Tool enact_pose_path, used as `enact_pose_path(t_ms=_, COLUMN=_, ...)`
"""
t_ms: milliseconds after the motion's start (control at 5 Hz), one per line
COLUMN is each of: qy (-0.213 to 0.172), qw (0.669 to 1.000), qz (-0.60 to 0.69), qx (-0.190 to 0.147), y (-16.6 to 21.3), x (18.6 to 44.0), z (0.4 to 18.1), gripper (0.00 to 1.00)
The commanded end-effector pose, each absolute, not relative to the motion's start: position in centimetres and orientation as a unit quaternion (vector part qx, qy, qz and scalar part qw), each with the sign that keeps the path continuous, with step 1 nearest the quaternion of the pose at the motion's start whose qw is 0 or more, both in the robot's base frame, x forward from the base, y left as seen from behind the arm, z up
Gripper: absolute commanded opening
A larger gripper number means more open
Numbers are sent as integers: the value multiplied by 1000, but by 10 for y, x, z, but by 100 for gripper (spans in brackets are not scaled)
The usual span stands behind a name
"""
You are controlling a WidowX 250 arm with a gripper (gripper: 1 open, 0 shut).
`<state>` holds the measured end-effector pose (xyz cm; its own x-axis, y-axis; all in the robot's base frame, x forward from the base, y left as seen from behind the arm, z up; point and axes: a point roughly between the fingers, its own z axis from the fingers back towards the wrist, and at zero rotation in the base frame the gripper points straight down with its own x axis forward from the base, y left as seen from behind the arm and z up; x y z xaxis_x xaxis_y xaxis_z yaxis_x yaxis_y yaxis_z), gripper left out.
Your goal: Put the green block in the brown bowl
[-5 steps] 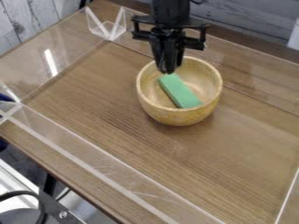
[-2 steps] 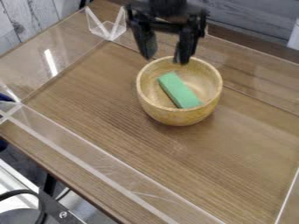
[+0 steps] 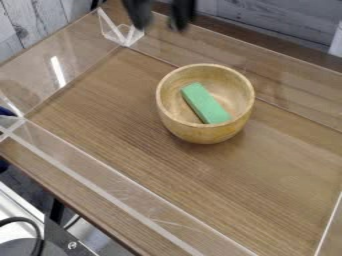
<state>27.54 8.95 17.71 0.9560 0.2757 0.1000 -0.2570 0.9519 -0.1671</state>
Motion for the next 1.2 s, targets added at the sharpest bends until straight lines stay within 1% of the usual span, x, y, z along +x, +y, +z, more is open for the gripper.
enact_pose_path(t_ms=0, qy=-85, qw=978, qz=183, qx=-56, y=140, x=275, z=185, gripper=100)
enact_pose_path(t_ms=200, qy=-74, qw=973, qz=216, qx=-47, y=179, x=272, z=163, gripper=0)
enact_pose_path(t_ms=400, qy=-66, qw=971, qz=225, qx=-39, y=171, x=265, z=150, gripper=0)
enact_pose_path(t_ms=600, qy=-58, qw=974, qz=213, qx=-42, y=140, x=266, z=151, gripper=0)
enact_pose_path(t_ms=800, qy=-54, qw=978, qz=196, qx=-48, y=97, x=269, z=153, gripper=0)
enact_pose_path(t_ms=1000, qy=-47, qw=984, qz=168, qx=-41, y=62, x=279, z=158, gripper=0)
